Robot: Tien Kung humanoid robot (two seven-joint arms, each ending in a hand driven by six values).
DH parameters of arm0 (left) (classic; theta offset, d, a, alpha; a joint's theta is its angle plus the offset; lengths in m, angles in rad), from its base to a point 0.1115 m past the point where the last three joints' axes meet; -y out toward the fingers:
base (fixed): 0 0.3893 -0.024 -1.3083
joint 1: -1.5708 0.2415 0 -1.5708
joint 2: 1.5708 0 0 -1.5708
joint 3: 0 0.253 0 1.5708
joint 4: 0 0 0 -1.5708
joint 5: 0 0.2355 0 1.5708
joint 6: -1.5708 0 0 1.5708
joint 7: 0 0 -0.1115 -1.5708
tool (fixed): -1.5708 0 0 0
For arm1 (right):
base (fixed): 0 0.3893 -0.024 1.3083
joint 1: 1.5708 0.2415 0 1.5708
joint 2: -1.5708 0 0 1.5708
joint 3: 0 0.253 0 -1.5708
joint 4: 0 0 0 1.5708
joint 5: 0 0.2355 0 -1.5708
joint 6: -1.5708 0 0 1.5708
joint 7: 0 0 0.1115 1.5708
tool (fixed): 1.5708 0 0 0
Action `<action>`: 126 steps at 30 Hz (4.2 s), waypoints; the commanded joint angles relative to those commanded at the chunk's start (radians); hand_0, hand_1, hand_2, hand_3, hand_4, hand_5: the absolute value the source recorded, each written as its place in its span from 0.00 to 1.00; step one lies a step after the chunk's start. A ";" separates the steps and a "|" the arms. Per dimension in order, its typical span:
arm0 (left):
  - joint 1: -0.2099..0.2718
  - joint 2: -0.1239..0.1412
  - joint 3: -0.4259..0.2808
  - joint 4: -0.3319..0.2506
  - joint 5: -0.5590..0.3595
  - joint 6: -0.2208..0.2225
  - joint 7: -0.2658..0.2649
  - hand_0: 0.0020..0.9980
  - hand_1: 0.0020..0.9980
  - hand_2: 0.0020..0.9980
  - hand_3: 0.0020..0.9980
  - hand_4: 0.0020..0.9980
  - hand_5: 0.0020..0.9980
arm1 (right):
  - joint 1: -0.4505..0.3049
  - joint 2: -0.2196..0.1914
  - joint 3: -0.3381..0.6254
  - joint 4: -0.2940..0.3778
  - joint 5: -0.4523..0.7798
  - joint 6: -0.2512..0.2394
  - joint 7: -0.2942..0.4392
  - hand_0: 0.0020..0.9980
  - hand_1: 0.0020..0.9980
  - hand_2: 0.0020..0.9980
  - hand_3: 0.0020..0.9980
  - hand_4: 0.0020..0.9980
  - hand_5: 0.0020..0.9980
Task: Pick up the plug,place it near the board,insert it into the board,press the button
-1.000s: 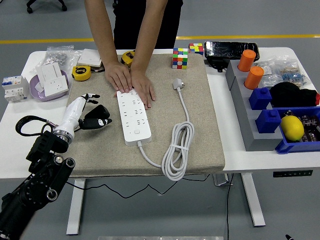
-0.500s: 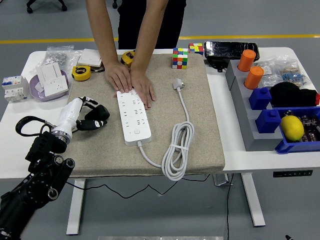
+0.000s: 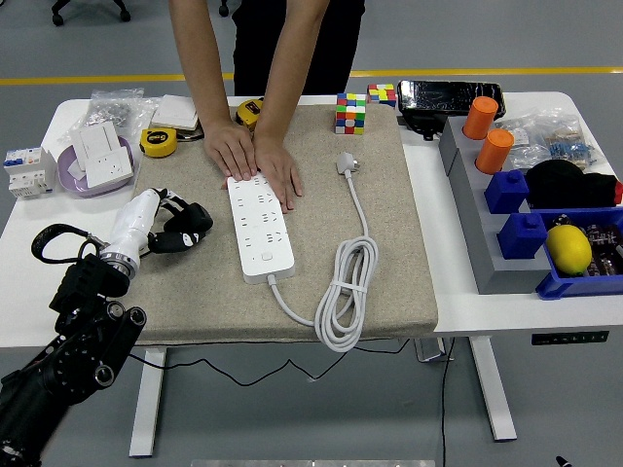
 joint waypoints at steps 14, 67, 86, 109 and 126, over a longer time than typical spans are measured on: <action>-0.032 0.051 0.141 -0.085 -0.089 -0.010 0.014 0.79 0.63 0.42 0.40 0.49 0.01 | 0.002 0.001 0.000 0.000 0.006 -0.001 0.001 0.83 0.76 0.75 0.78 1.00 0.98; -0.167 0.180 0.413 -0.054 -0.163 -0.085 0.038 0.78 0.65 0.45 0.39 0.47 0.00 | 0.011 -0.008 0.003 0.000 0.003 -0.001 0.001 0.83 0.76 0.75 0.78 1.00 0.98; -0.171 0.191 0.426 -0.056 -0.174 -0.114 0.038 0.78 0.68 0.54 0.49 0.52 0.00 | 0.012 -0.010 0.005 0.000 0.006 -0.002 0.001 0.83 0.76 0.75 0.78 1.00 0.98; -0.166 0.208 0.422 -0.079 -0.166 -0.161 0.050 0.81 0.83 0.77 0.79 0.92 0.04 | 0.010 -0.011 0.015 0.000 -0.006 0.001 0.003 0.83 0.76 0.75 0.78 1.00 0.97; 0.022 0.160 0.163 -0.313 -0.407 -0.146 0.001 1.00 1.00 1.00 1.00 1.00 1.00 | 0.005 -0.007 0.016 0.000 -0.006 -0.001 0.003 0.83 0.76 0.75 0.78 1.00 0.97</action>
